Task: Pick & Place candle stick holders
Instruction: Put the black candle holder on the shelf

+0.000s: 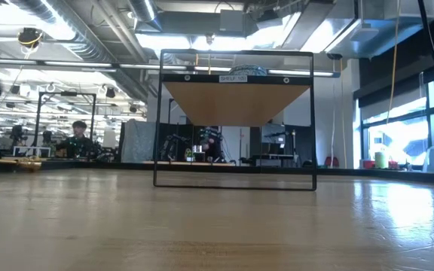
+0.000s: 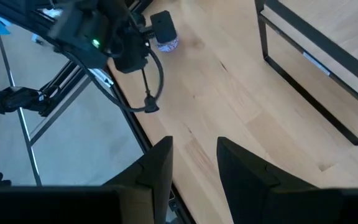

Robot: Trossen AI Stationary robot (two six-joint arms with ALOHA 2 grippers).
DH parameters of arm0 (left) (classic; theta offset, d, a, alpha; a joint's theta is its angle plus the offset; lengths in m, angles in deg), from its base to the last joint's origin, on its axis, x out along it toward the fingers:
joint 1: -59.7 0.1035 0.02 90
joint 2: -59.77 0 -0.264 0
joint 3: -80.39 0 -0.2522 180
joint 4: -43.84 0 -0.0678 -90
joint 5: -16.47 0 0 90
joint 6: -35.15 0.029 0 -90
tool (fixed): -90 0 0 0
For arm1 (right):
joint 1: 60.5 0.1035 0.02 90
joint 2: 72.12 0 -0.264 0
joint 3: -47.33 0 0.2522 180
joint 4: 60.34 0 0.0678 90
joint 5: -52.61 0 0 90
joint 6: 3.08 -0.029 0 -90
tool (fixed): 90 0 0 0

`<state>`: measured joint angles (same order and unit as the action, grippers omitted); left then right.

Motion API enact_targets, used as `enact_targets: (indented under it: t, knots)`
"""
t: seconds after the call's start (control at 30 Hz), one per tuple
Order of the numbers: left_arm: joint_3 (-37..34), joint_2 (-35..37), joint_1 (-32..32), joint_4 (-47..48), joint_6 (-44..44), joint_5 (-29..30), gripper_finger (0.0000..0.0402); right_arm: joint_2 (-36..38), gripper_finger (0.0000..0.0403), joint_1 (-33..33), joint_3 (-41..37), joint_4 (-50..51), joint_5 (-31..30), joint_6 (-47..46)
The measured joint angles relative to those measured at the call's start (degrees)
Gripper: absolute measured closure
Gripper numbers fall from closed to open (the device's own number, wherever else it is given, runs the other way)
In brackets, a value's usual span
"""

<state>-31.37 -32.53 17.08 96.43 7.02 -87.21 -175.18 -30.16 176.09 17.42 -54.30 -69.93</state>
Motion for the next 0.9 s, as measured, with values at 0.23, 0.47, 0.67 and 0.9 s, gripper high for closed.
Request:
enact_targets:
  t: [0.23,0.47,0.67,0.9]
  knots:
    - [0.0,13.5,5.2,2.7,-5.0,11.3,0.0390,0.0,0.0274,-0.4,0.0,0.0,-0.6,0.0]
    - [0.0,30.4,13.8,0.8,-10.2,26.5,0.0390,0.0,0.0274,-0.4,0.0,0.0,-4.4,0.0]
    - [0.0,41.4,18.8,-9.8,-8.5,40.0,0.0390,0.0,0.0274,-0.3,0.0,-2.2,-10.8,0.6]
    - [0.0,42.7,23.1,-31.1,2.4,42.4,0.0390,0.0,0.0274,-0.2,0.0,-16.9,-24.6,12.3]
